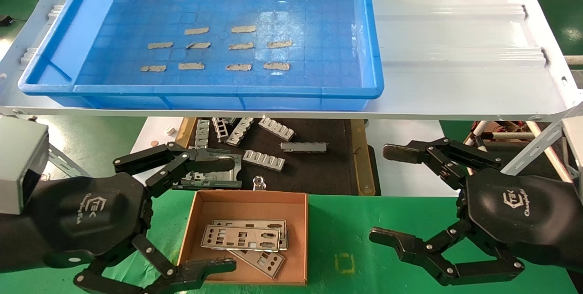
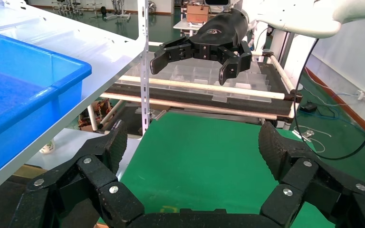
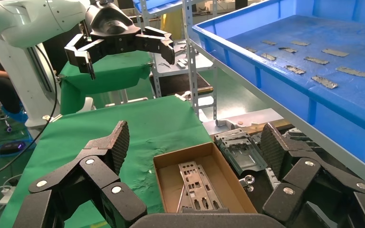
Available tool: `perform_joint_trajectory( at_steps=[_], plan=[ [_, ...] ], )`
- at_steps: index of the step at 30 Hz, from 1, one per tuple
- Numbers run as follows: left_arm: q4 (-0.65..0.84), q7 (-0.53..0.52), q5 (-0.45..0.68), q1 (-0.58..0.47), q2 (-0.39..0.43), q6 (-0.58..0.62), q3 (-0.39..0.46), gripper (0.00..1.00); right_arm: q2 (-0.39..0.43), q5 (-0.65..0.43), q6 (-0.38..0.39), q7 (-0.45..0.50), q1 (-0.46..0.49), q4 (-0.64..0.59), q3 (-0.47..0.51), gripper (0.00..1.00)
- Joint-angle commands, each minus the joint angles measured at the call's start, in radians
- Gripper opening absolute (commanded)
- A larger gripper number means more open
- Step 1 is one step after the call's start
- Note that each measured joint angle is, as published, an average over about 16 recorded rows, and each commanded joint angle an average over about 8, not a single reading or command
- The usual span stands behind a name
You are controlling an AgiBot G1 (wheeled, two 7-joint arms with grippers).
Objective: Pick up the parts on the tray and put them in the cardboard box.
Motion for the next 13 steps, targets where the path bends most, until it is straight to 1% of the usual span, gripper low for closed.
perform_joint_trajectory(
  at_steps=[1,13],
  plan=[
    [0.0,0.0,0.0,0.0,0.0,0.0,0.0,1.0,0.0,0.0,0.0,0.0,0.0,0.0,0.0,1.0],
    [0.0,0.0,0.0,0.0,0.0,0.0,0.0,1.0,0.0,0.0,0.0,0.0,0.0,0.0,0.0,1.0]
  ],
)
